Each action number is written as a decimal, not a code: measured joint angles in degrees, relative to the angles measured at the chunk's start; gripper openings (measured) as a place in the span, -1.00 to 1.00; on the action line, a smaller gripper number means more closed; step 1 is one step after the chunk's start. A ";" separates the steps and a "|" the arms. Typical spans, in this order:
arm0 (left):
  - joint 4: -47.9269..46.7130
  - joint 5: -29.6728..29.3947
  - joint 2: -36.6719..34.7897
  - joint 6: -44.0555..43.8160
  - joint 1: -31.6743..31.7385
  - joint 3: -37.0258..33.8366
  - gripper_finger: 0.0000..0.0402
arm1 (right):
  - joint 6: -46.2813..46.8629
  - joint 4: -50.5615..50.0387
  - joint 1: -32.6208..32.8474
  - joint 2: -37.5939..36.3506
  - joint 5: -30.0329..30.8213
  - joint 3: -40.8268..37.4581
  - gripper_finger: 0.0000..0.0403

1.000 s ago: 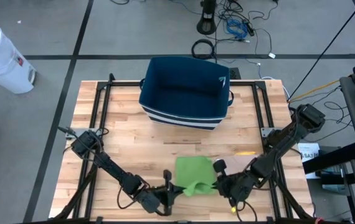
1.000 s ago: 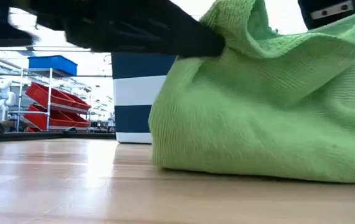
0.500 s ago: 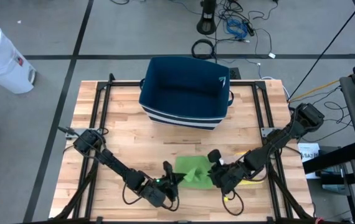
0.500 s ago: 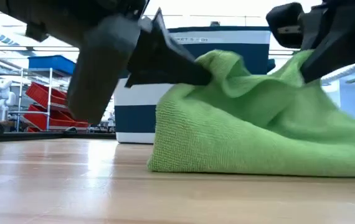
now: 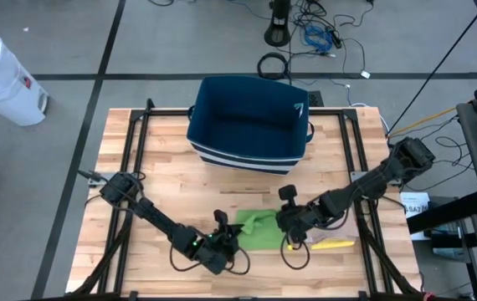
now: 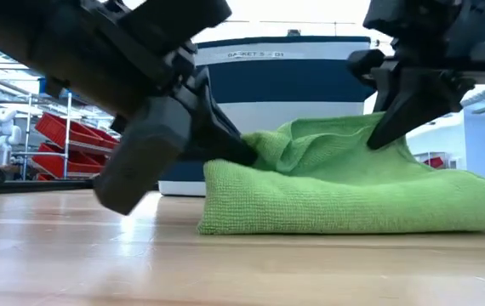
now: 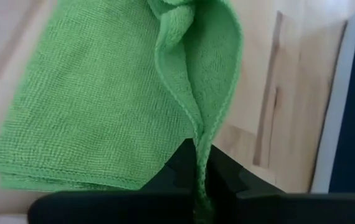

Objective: Fold towel
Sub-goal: Fold the green towel, then stack the folded green towel on the folded brown towel

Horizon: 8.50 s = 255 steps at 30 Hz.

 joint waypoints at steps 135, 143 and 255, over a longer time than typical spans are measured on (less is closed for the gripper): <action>-1.36 32.26 -1.66 -7.01 3.64 0.03 0.16 | 11.50 11.73 7.31 10.93 -13.21 -2.32 -0.21; 1.13 35.53 1.83 -9.65 4.56 0.24 0.16 | 11.61 11.72 7.27 11.02 -12.68 -2.34 -0.41; 25.62 66.66 8.81 9.97 24.32 14.99 -0.94 | 37.16 -46.03 12.23 -46.33 -34.10 -11.28 -0.78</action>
